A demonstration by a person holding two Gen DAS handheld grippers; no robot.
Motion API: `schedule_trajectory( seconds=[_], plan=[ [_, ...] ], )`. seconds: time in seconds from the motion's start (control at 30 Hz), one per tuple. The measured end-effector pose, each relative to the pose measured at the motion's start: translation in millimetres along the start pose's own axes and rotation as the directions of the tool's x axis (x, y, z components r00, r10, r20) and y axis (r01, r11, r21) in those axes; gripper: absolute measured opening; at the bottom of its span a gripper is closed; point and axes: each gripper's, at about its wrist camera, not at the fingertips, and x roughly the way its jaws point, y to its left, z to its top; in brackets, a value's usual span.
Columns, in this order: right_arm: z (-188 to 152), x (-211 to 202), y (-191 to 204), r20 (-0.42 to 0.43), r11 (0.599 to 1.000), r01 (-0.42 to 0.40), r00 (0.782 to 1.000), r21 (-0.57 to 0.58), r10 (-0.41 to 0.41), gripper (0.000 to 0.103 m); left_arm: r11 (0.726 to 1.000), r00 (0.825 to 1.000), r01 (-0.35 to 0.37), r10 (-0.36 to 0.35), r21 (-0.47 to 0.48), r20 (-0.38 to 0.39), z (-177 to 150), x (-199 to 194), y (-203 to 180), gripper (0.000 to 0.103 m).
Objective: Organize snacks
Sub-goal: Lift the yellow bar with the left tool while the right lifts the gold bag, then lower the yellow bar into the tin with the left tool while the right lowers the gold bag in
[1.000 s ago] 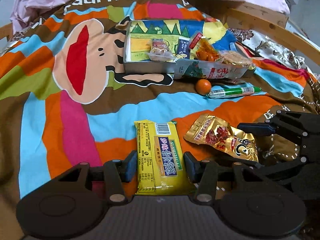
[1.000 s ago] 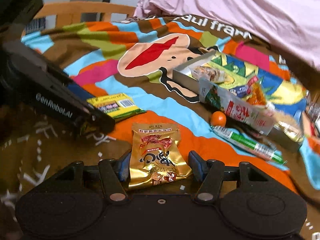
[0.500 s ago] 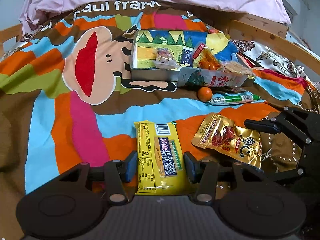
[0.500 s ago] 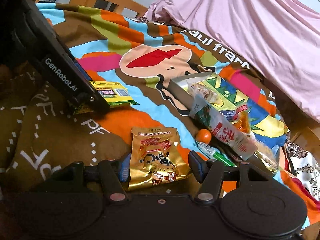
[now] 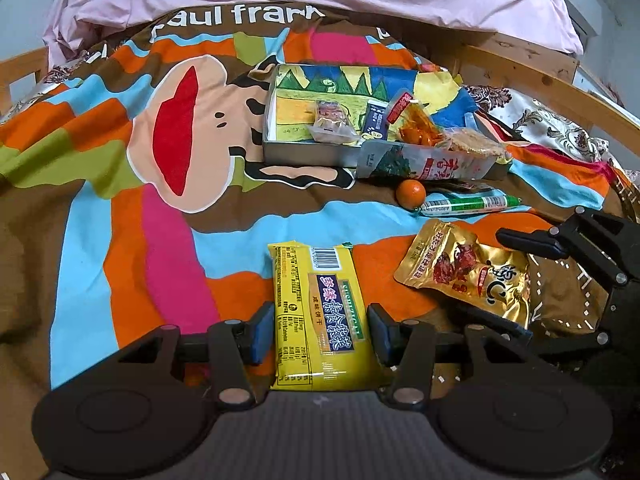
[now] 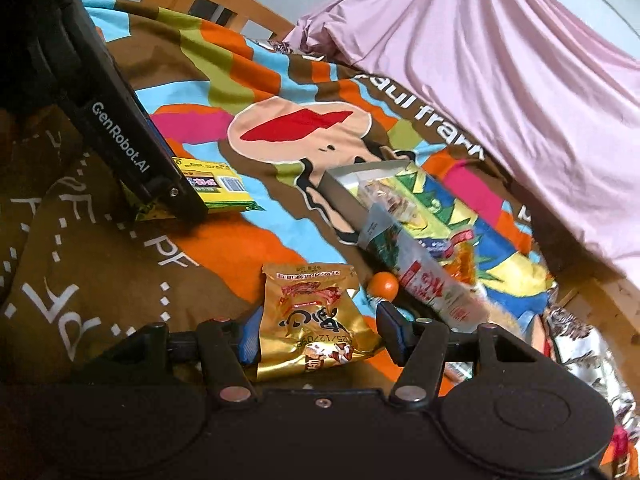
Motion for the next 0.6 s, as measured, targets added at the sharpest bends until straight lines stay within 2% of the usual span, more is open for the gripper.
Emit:
schedule_trajectory(
  seconds=[0.33,0.6],
  plan=[
    [3.3,-1.5,-11.7,0.042,0.994,0.074,0.997,-0.075,-0.071,0.060,1.000,1.000,0.011,-0.011,-0.012,0.016,6.3,0.0,-3.3,0.054],
    [17.1,13.6,-58.4,0.089,0.983,0.162,0.984,-0.086,-0.155,0.060,0.999,0.996,0.041,-0.040,-0.015,0.075,47.0,12.8,-12.2,0.054]
  ],
)
